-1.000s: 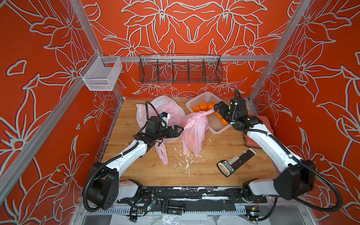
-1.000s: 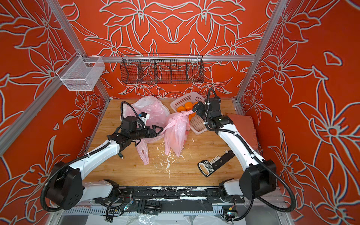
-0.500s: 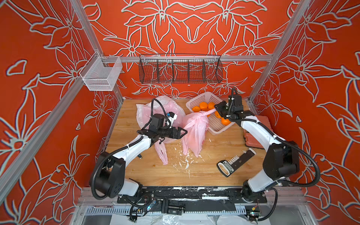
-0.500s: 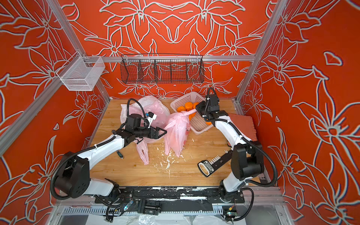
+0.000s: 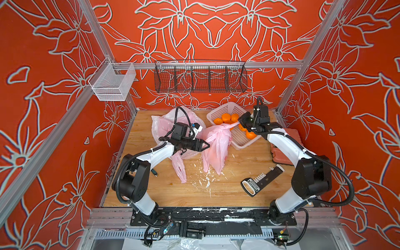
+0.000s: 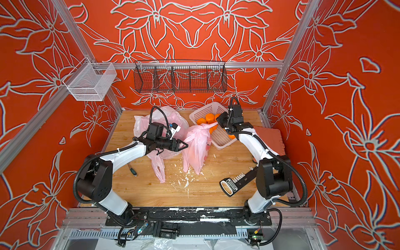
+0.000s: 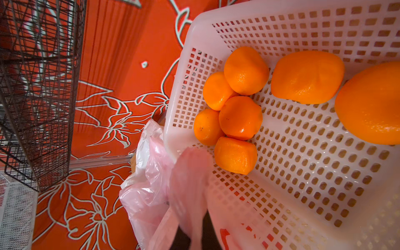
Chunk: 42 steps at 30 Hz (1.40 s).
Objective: Place the oranges into plastic bags & tie knots
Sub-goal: Pick up the plastic bag at the center of the board.
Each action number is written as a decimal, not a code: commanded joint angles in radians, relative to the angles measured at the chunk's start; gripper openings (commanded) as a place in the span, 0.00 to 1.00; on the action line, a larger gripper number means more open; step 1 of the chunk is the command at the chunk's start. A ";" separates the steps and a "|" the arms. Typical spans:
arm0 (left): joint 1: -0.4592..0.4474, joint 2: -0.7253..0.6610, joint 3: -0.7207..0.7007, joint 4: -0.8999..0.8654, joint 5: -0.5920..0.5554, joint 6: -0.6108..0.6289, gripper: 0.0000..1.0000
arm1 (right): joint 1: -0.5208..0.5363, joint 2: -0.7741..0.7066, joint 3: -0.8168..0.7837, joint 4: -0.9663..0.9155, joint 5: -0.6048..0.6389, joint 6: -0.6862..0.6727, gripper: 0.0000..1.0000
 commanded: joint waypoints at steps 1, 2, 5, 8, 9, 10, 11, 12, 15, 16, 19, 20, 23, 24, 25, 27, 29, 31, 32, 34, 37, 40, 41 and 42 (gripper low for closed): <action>-0.009 0.002 0.036 -0.054 0.039 0.037 0.19 | -0.002 0.008 0.042 -0.019 0.011 -0.024 0.00; -0.008 -0.012 0.025 -0.057 0.023 0.032 0.05 | -0.002 0.007 0.046 -0.026 0.025 -0.036 0.00; -0.009 -0.086 -0.043 -0.040 -0.056 -0.006 0.00 | -0.003 0.007 0.071 -0.077 0.099 -0.098 0.00; -0.007 -0.188 -0.131 -0.029 -0.185 -0.064 0.00 | -0.003 0.016 0.109 -0.146 0.211 -0.177 0.00; -0.007 -0.224 -0.160 -0.030 -0.226 -0.084 0.00 | -0.003 0.022 0.126 -0.175 0.249 -0.205 0.00; -0.006 -0.255 -0.182 -0.032 -0.251 -0.095 0.00 | -0.003 0.028 0.140 -0.196 0.279 -0.225 0.00; -0.006 -0.287 -0.201 -0.042 -0.286 -0.110 0.00 | -0.003 0.033 0.151 -0.215 0.307 -0.242 0.00; -0.005 -0.316 -0.215 -0.056 -0.312 -0.117 0.00 | -0.003 0.036 0.161 -0.227 0.327 -0.258 0.00; -0.005 -0.385 -0.226 -0.100 -0.358 -0.136 0.00 | -0.003 0.036 0.192 -0.253 0.335 -0.290 0.00; -0.005 -0.407 -0.218 -0.118 -0.365 -0.141 0.00 | 0.000 0.029 0.199 -0.253 0.317 -0.298 0.00; -0.005 -0.498 -0.157 -0.199 -0.416 -0.162 0.00 | 0.030 -0.026 0.203 -0.178 0.200 -0.323 0.00; -0.003 -0.528 -0.129 -0.239 -0.467 -0.178 0.00 | 0.052 -0.049 0.209 -0.148 0.162 -0.331 0.00; 0.029 -0.591 -0.030 -0.359 -0.571 -0.220 0.00 | 0.149 -0.085 0.277 -0.098 0.075 -0.357 0.00; 0.043 -0.606 -0.003 -0.387 -0.588 -0.226 0.00 | 0.181 -0.085 0.303 -0.091 0.060 -0.363 0.00; 0.056 -0.624 0.024 -0.414 -0.609 -0.230 0.00 | 0.218 -0.080 0.332 -0.082 0.041 -0.371 0.00; 0.079 -0.670 0.053 -0.438 -0.654 -0.244 0.00 | 0.286 -0.060 0.398 -0.078 0.021 -0.381 0.00; 0.113 -0.718 0.073 -0.474 -0.722 -0.264 0.00 | 0.345 -0.016 0.474 -0.076 -0.010 -0.380 0.00; 0.164 -0.765 0.091 -0.514 -0.776 -0.283 0.00 | 0.394 0.040 0.550 -0.079 -0.035 -0.375 0.00; 0.203 -0.789 0.101 -0.533 -0.795 -0.291 0.00 | 0.420 0.077 0.587 -0.074 -0.048 -0.376 0.00; 0.284 -0.813 0.132 -0.583 -0.815 -0.297 0.00 | 0.461 0.151 0.667 -0.060 -0.077 -0.379 0.00; 0.422 -0.809 0.188 -0.657 -0.807 -0.294 0.00 | 0.518 0.280 0.800 -0.021 -0.134 -0.366 0.00; 0.570 -0.788 0.216 -0.664 -0.752 -0.298 0.00 | 0.567 0.430 0.960 0.020 -0.183 -0.353 0.00; 0.620 -0.773 0.223 -0.659 -0.728 -0.301 0.00 | 0.580 0.499 1.019 0.032 -0.196 -0.343 0.00; 0.657 -0.755 0.229 -0.651 -0.711 -0.303 0.00 | 0.588 0.553 1.084 0.036 -0.205 -0.326 0.00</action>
